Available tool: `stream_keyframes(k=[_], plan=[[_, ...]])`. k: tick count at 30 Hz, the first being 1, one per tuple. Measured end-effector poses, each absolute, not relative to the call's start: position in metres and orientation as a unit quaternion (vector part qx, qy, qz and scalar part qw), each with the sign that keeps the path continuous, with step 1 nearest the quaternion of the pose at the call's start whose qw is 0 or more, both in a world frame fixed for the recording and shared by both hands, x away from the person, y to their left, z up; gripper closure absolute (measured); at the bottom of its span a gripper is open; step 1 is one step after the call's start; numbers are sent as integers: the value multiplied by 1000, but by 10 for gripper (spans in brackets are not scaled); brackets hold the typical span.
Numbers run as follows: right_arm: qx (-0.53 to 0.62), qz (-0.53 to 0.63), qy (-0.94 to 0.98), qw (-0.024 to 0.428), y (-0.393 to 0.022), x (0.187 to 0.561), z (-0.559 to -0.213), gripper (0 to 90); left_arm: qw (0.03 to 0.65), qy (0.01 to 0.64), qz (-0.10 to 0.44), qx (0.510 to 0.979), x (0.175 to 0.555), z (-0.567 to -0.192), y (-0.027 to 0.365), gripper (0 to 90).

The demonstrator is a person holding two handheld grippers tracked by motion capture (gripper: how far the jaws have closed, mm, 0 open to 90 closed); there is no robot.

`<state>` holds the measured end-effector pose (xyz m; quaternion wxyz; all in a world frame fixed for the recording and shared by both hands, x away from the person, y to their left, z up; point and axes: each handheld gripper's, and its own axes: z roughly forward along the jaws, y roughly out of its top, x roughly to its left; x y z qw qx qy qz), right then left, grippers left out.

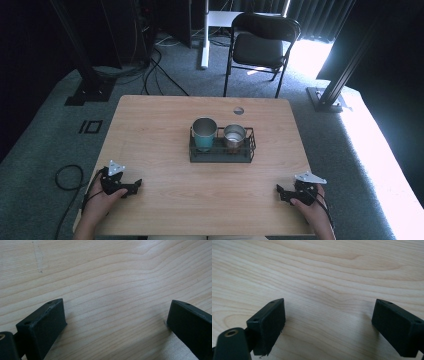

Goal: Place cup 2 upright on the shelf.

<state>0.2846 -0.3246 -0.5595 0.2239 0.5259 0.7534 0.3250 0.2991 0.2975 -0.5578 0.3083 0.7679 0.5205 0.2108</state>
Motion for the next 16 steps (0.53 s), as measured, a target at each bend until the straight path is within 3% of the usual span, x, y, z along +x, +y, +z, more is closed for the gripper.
stream_keyframes(k=[16], plan=[[523, 326, 756, 221, -325, 285, -560, 110, 308, 520, 211, 768, 299, -558, 297, 26]])
